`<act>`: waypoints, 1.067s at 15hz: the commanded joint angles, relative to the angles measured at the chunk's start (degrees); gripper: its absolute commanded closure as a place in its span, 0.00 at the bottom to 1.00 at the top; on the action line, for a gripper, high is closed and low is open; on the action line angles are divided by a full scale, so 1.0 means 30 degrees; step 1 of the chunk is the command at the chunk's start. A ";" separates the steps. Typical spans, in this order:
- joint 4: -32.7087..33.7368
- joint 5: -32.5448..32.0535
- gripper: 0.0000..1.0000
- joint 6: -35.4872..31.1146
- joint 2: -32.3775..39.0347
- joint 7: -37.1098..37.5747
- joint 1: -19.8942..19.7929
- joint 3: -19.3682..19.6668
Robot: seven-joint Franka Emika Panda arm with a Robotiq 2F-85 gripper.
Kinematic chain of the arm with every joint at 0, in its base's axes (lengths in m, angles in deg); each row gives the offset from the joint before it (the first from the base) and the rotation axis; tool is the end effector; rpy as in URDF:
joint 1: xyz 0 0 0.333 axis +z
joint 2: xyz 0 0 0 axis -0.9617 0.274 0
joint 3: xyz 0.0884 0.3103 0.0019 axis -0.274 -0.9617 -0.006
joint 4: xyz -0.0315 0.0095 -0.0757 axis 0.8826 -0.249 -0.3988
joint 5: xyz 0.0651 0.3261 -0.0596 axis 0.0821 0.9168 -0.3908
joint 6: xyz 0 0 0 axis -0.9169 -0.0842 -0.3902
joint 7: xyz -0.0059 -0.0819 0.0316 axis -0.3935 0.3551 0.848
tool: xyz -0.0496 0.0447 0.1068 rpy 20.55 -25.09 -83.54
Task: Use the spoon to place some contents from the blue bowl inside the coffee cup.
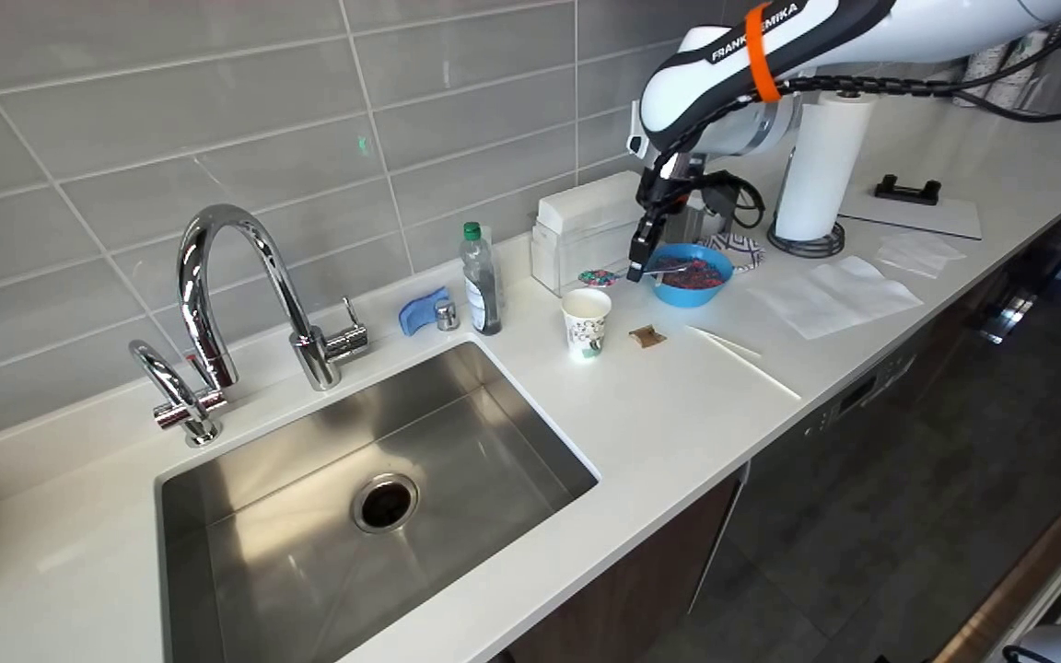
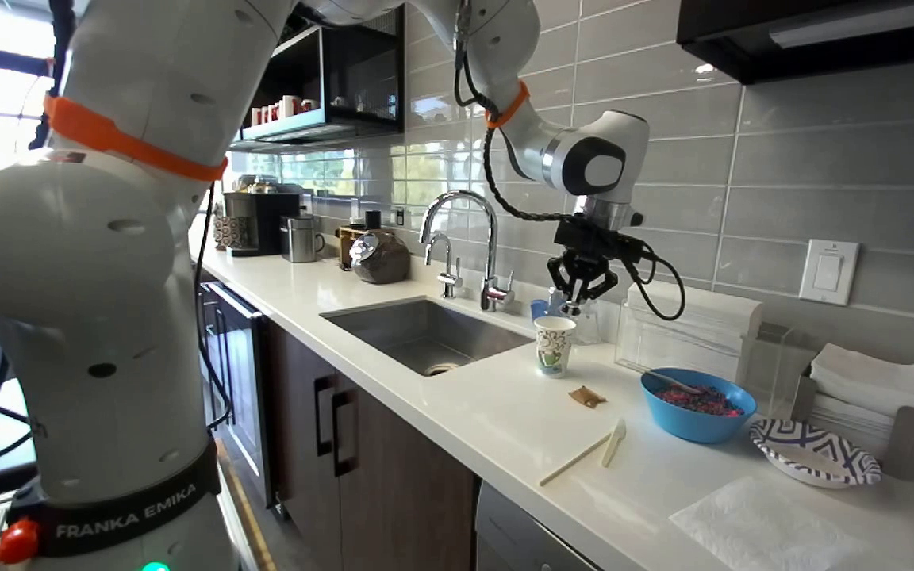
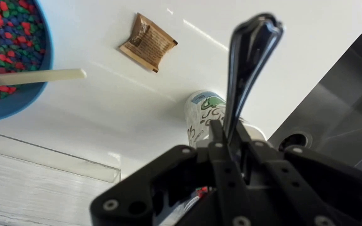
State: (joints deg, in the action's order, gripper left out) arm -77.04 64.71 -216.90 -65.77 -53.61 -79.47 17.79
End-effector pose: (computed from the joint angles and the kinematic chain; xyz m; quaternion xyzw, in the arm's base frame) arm 0.6128 0.0081 0.3465 -0.9489 -0.2925 -0.0628 0.0999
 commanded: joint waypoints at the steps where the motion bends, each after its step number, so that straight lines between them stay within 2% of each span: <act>1: -0.0615 -0.1061 0.97 0.0025 -0.0413 0.0918 0.0428 0.0055; 16: -0.0733 -0.5559 0.97 0.0317 -0.0490 0.4383 0.1851 0.0205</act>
State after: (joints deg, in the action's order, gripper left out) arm -78.19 51.20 -216.90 -65.98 -43.92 -75.24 17.84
